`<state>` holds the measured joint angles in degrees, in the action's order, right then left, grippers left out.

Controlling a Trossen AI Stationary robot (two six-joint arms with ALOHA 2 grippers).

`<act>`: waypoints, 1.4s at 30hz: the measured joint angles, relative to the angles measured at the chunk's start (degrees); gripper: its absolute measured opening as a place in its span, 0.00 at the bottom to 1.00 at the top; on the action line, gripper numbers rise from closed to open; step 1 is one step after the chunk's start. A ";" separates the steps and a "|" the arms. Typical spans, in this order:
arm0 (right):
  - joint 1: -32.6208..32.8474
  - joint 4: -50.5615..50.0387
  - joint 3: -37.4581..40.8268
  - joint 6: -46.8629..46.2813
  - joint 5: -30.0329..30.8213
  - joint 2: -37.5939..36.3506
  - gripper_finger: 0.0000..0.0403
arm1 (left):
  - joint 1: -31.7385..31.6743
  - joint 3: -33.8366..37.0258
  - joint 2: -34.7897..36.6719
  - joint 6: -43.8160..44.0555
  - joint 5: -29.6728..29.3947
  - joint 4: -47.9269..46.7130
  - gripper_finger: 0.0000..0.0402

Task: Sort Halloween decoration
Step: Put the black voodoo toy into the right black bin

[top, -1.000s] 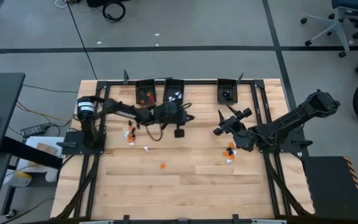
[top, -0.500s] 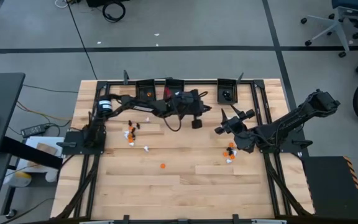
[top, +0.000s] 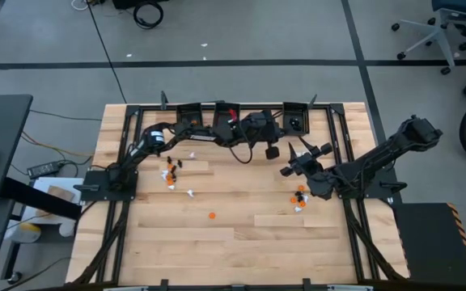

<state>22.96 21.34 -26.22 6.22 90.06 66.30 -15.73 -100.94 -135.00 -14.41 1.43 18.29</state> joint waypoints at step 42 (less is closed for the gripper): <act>1.95 -0.13 0.00 -0.04 -0.05 -1.86 0.43 | -3.80 -19.42 -13.46 9.88 -0.46 -10.41 0.20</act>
<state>24.91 21.21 -26.22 6.17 90.02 64.45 -19.53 -120.36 -148.46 -4.54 0.97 7.88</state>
